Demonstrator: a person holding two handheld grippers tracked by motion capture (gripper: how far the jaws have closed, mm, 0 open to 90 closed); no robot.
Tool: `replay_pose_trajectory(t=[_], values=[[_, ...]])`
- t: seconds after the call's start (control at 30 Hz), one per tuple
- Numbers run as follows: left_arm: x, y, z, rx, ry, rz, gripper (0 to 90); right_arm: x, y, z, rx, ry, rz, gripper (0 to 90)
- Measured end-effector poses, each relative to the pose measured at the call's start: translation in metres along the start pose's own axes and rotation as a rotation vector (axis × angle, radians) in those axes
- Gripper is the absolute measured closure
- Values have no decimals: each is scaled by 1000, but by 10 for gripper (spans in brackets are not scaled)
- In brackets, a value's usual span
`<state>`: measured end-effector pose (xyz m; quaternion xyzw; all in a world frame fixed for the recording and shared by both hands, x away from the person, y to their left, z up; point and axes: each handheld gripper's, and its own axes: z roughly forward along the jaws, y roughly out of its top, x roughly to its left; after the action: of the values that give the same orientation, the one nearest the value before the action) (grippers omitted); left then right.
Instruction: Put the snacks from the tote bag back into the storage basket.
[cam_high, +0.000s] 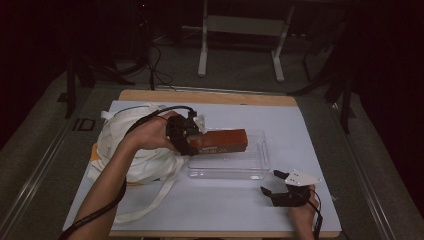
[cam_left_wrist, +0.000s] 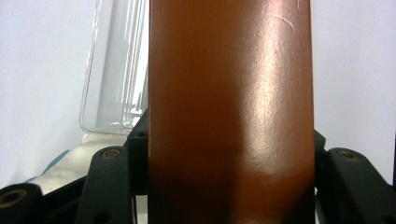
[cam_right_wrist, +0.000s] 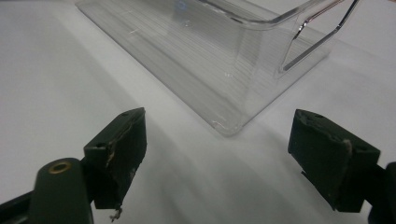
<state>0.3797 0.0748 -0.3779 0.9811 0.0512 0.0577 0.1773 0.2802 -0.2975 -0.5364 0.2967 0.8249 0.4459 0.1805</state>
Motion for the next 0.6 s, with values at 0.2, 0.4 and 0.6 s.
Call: replay_pose_trajectory(t=[0.2,0.4,0.6], values=[[-1,2,4,-1,-3,8,438,0,0,0,0,0,1,193],[-3,3,9,-2,-7,19,438,0,0,0,0,1,3,193],[-5,3,15,-3,-12,28,438,0,0,0,0,0,2,193]])
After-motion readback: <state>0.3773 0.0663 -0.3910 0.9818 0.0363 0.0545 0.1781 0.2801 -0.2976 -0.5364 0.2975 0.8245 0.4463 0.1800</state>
